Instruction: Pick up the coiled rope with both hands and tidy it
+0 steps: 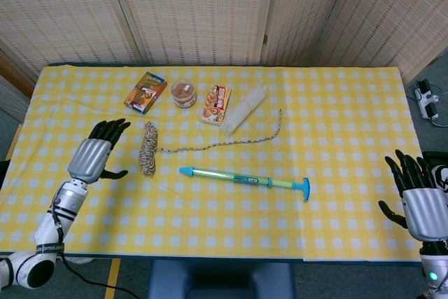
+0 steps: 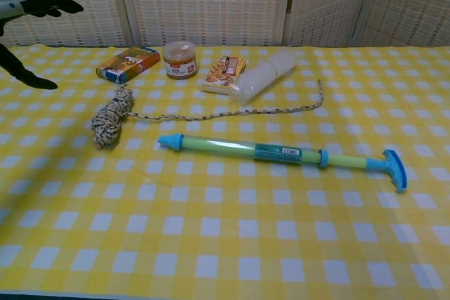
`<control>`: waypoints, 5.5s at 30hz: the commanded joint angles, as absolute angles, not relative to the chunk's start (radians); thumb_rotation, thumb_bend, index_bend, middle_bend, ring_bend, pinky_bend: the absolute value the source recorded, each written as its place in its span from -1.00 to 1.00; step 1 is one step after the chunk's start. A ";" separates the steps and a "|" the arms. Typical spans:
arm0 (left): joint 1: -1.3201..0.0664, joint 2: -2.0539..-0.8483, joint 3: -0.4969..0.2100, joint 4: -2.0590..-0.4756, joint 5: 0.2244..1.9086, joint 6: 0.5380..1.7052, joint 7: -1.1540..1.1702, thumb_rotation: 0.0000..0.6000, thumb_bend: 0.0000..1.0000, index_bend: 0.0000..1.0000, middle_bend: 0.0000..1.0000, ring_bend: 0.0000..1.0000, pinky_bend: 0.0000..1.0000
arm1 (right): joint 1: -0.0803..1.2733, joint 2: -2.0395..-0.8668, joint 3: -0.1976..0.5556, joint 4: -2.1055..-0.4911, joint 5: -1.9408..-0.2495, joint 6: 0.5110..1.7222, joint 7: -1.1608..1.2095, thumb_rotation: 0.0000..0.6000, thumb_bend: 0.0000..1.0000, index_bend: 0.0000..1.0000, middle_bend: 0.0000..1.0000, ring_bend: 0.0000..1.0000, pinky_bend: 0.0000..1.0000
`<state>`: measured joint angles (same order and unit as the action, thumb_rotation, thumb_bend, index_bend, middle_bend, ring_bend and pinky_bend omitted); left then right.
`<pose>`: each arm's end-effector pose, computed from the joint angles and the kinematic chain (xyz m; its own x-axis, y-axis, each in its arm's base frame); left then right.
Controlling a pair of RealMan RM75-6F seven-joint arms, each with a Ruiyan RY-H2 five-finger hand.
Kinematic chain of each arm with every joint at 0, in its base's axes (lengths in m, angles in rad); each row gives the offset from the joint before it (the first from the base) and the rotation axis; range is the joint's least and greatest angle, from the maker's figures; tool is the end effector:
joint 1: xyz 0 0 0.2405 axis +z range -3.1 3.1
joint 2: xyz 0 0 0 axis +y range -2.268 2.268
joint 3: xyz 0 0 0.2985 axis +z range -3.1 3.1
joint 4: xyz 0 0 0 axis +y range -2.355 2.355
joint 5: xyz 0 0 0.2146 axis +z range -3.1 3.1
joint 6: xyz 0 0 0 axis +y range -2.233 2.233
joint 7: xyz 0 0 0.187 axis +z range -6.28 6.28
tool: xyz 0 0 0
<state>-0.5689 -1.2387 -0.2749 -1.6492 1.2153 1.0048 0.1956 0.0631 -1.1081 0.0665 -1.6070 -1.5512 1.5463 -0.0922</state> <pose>-0.2116 0.4068 0.0961 0.3777 0.1332 0.9163 0.9033 -0.2706 -0.3330 -0.3420 -0.2231 0.1873 0.4914 0.0713 0.8680 -0.8685 -0.0339 0.4945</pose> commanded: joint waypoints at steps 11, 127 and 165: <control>-0.826 -1.552 -0.340 -1.369 0.781 0.890 0.450 1.00 -0.69 -0.86 -0.83 -0.85 -0.88 | 0.056 -1.106 0.066 -1.604 -1.543 1.547 -0.087 1.00 -0.47 -1.00 -1.00 -0.93 -1.00; -0.727 -1.269 0.000 -1.986 1.589 0.931 -0.065 1.00 0.05 0.25 0.23 0.16 0.41 | 0.295 -1.137 0.081 -1.645 -1.647 1.271 -0.143 1.00 -0.47 -0.99 -0.90 -0.73 -1.00; -0.603 -1.384 -0.098 -1.827 1.427 1.151 0.139 1.00 0.05 0.25 0.23 0.16 0.41 | 0.754 -1.630 0.080 -1.235 -1.689 0.906 -0.302 1.00 -0.47 -0.08 -0.60 -0.61 -0.92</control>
